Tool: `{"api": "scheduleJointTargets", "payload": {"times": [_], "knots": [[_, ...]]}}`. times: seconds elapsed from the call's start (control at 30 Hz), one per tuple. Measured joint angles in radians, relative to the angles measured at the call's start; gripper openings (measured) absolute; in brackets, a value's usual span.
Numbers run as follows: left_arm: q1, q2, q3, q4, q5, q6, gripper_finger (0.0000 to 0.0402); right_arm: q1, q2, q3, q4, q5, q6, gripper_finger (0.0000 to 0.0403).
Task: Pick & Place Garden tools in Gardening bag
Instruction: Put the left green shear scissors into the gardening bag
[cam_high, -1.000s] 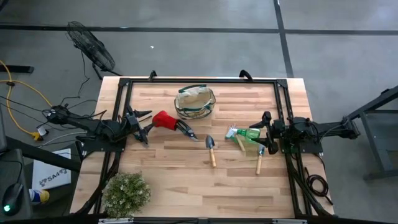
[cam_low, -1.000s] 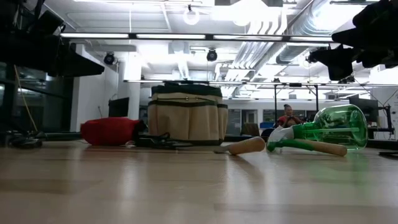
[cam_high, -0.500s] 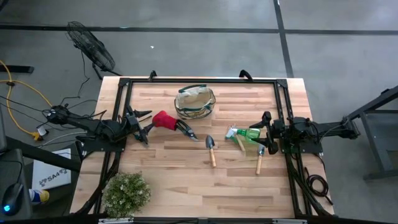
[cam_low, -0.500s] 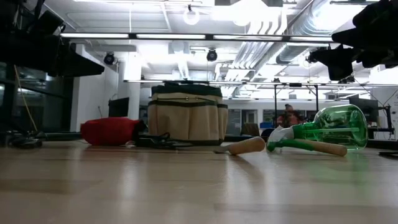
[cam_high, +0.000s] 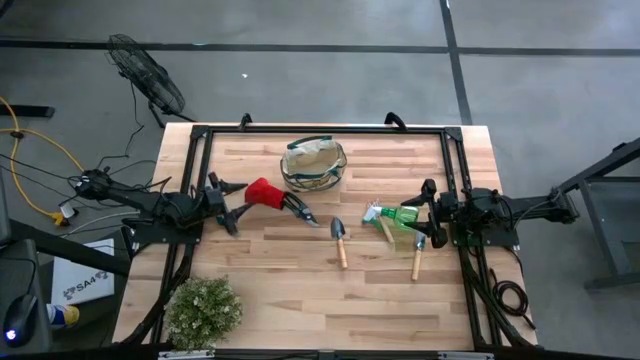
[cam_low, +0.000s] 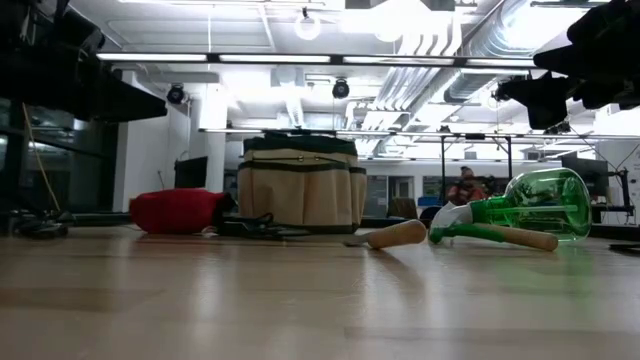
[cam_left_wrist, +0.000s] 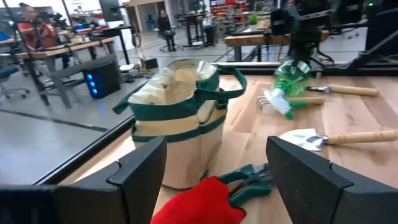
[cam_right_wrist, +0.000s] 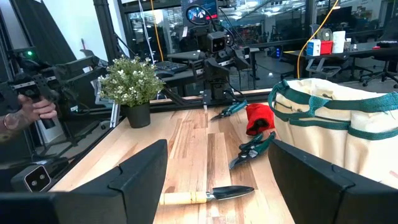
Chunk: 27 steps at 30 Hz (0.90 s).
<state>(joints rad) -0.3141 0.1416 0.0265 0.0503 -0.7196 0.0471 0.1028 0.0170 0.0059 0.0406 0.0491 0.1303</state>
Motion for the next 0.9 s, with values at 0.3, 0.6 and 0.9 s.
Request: {"api": "scheduleJointTargets", "payload": {"times": [0.3, 0.6, 0.9], "knots": [[0.000, 0.000, 0.000, 0.001, 0.210, 0.027, 0.0269, 0.000, 0.000, 0.000, 0.000, 0.000, 0.000, 0.0271], [0.000, -0.001, 0.000, 0.067, 0.216, 0.026, 0.0269, 0.000, 0.000, 0.000, 0.000, 0.000, 0.000, 0.0271], [0.000, 0.010, 0.063, -0.031, 0.036, -0.044, 0.0269, 0.000, 0.000, 0.000, 0.000, 0.000, 0.000, 0.0271]]}}
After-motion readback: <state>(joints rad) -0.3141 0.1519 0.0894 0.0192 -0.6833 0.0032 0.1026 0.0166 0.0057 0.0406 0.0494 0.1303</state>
